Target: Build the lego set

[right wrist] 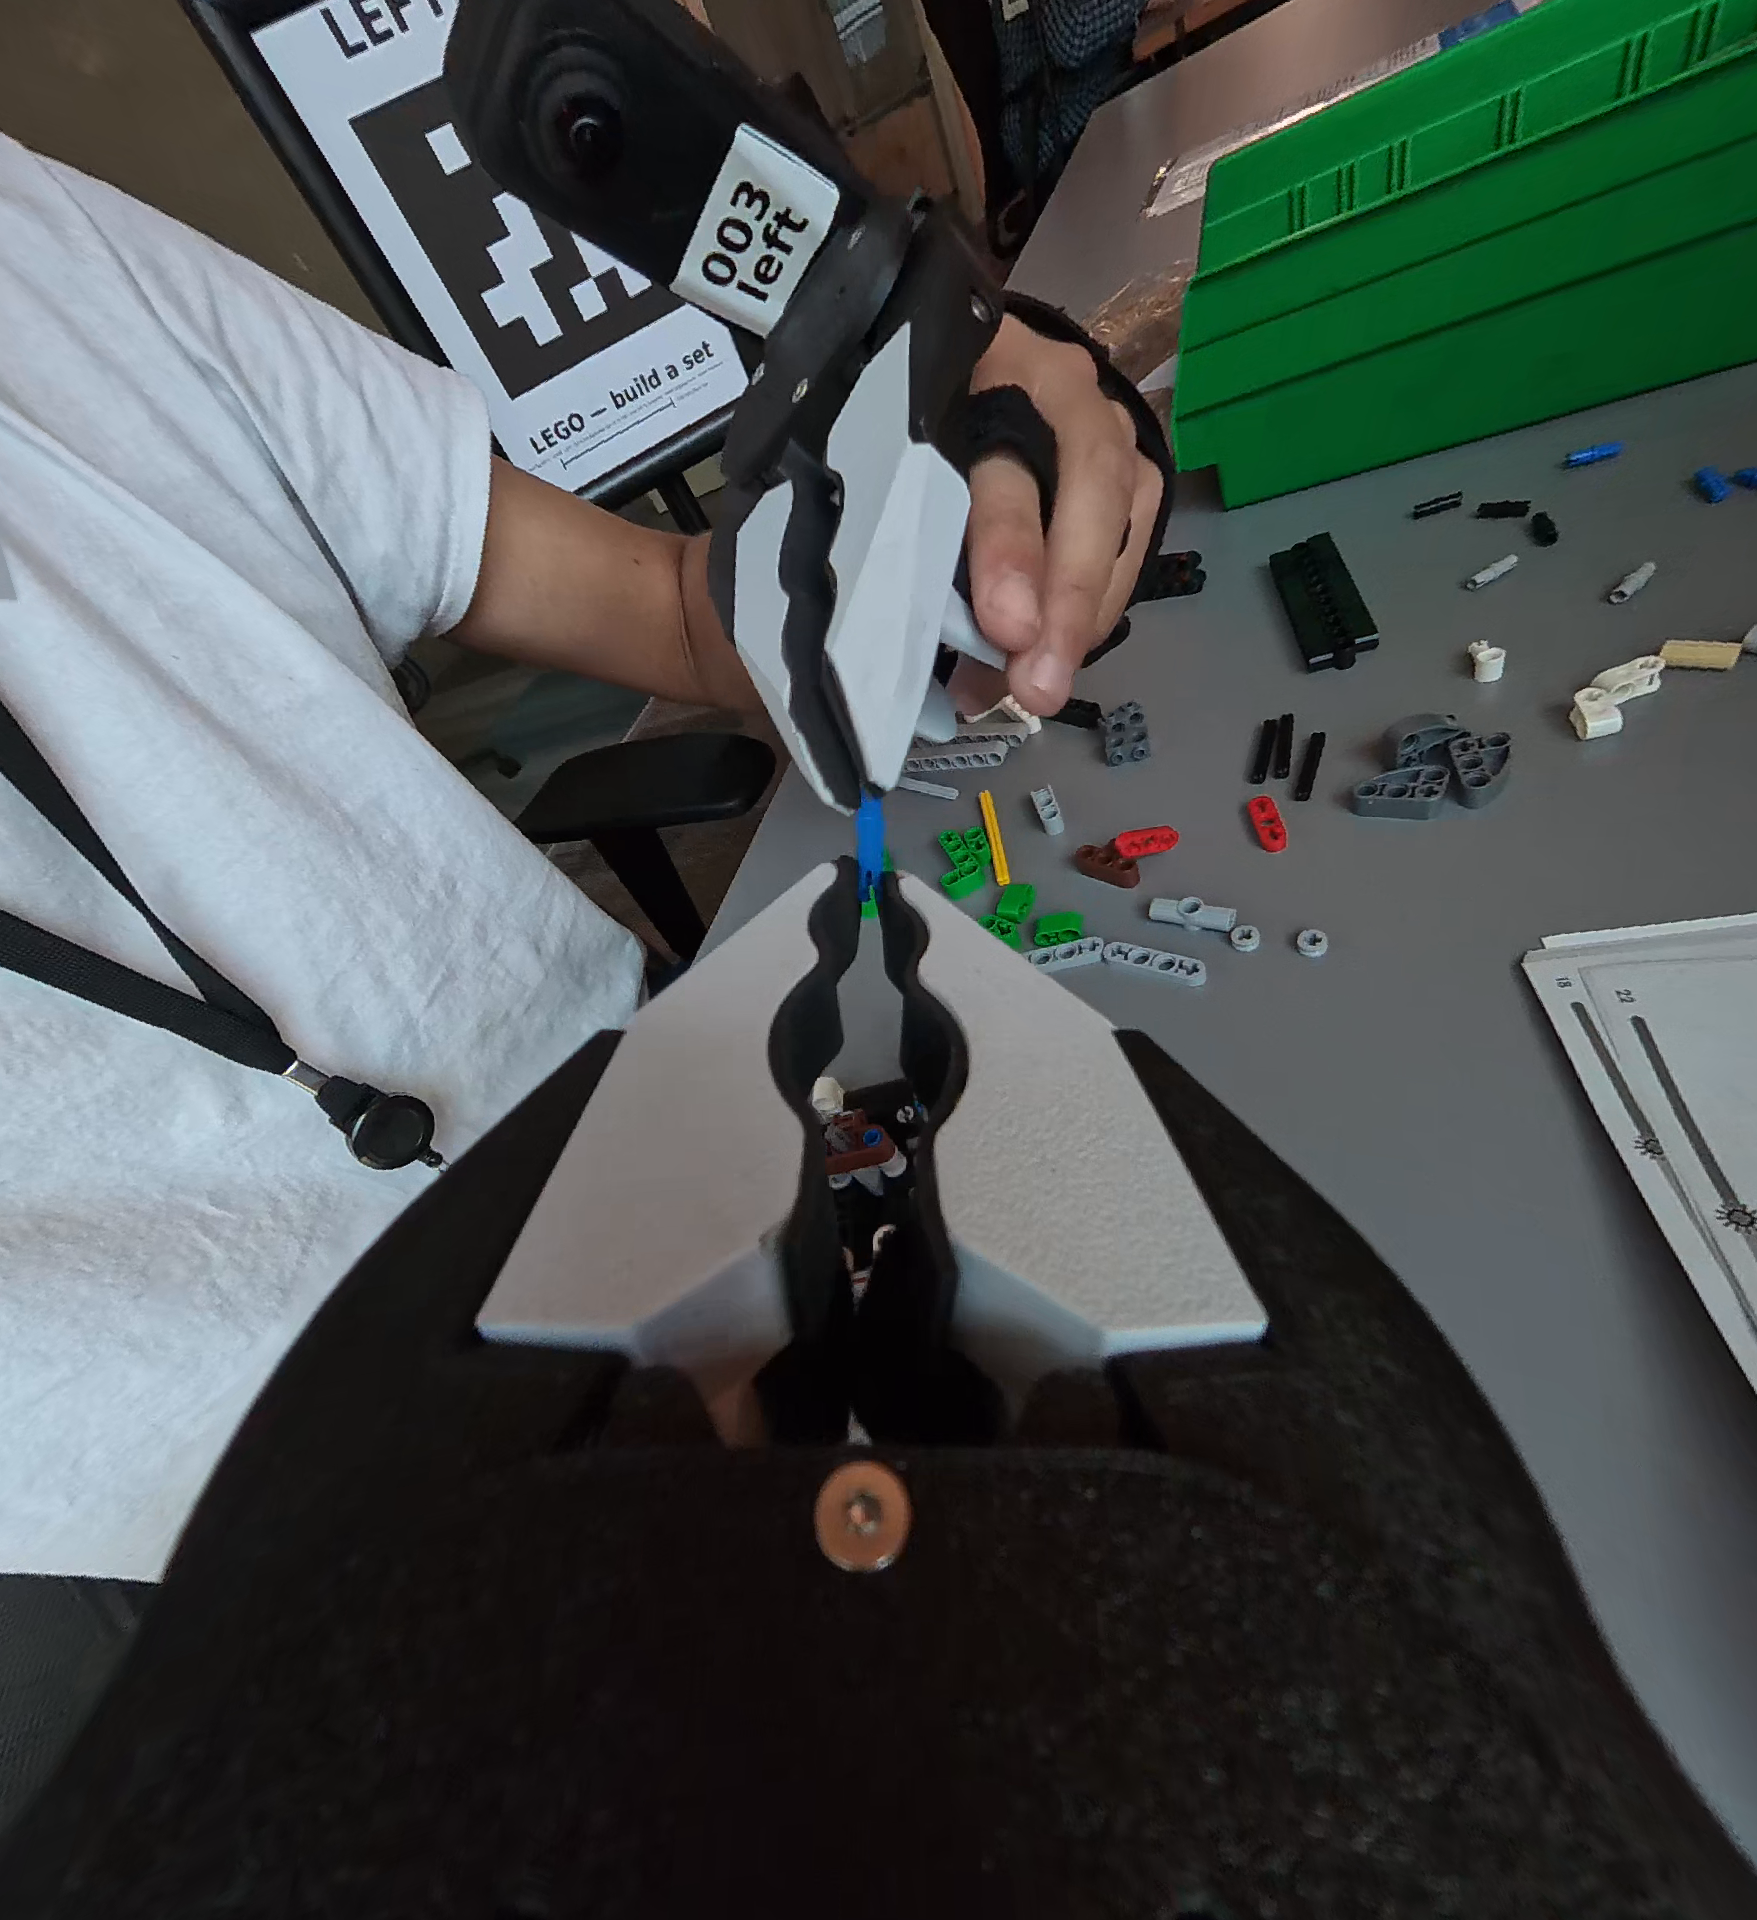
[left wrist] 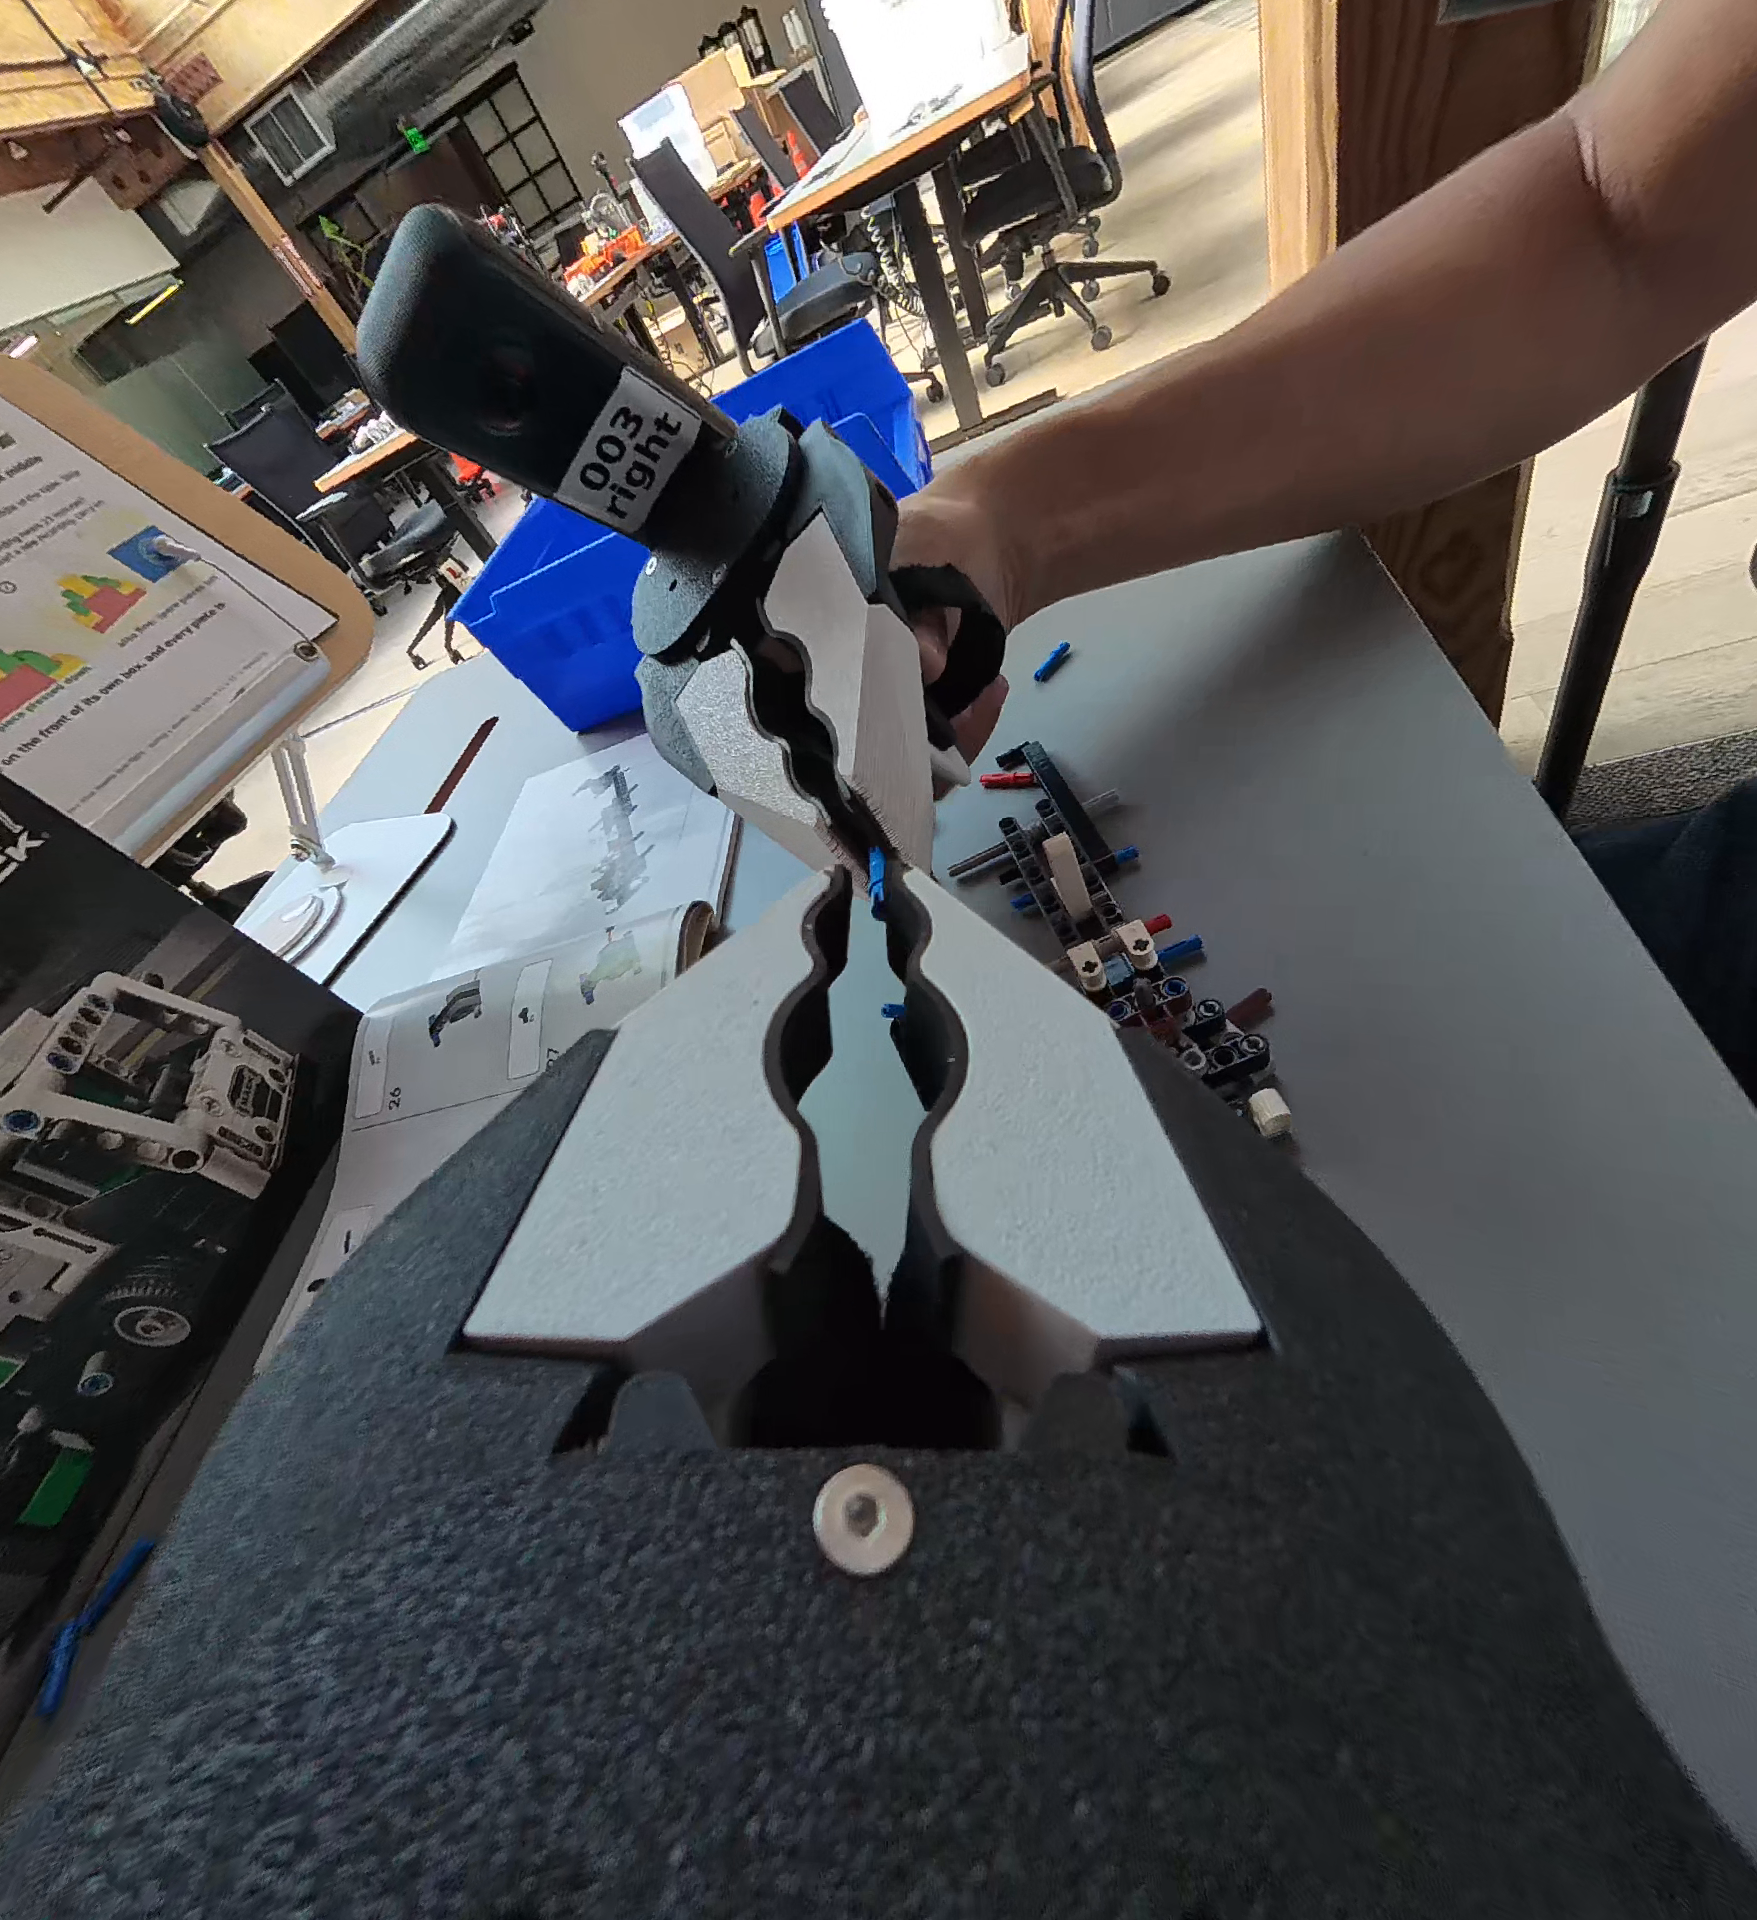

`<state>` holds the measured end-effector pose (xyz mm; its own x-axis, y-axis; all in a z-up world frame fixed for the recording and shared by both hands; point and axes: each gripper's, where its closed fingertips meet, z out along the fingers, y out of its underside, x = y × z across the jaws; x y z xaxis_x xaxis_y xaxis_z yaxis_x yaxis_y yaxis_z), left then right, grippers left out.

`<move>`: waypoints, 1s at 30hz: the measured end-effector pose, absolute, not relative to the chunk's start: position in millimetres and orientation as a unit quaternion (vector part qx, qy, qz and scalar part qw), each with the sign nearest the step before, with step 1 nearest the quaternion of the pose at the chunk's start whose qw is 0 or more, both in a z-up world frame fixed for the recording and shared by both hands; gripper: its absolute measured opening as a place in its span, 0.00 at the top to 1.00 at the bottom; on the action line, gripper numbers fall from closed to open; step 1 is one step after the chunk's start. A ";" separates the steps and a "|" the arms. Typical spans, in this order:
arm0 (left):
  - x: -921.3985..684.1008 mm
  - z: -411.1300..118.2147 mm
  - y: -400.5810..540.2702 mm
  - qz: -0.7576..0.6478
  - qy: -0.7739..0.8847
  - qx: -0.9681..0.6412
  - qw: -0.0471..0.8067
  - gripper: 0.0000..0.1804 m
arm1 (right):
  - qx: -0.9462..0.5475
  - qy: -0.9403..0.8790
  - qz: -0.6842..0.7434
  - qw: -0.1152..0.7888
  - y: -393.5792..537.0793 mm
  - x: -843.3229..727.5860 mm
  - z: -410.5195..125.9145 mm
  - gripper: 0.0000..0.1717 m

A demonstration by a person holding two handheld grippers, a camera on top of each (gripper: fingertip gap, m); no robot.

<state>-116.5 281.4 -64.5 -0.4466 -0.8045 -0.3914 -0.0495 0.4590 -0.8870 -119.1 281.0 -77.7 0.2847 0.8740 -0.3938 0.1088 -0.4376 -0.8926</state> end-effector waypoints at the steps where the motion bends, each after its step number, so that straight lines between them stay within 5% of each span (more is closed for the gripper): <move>1: -116.6 -64.9 282.1 -0.434 0.732 -0.291 0.438 0.97 | -0.697 -0.352 0.485 0.395 282.2 -118.9 -78.3 0.99; 30: -109.5 -72.5 300.6 -0.400 0.727 -0.343 0.439 0.99 | -0.695 -0.334 0.499 0.396 297.5 -113.3 -75.1 0.98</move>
<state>-109.5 300.6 -72.5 -0.3790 -0.8504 -0.3649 -0.1466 0.4445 -0.8837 -113.3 297.5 -75.1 0.2790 0.8594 -0.4284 0.0691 -0.4629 -0.8837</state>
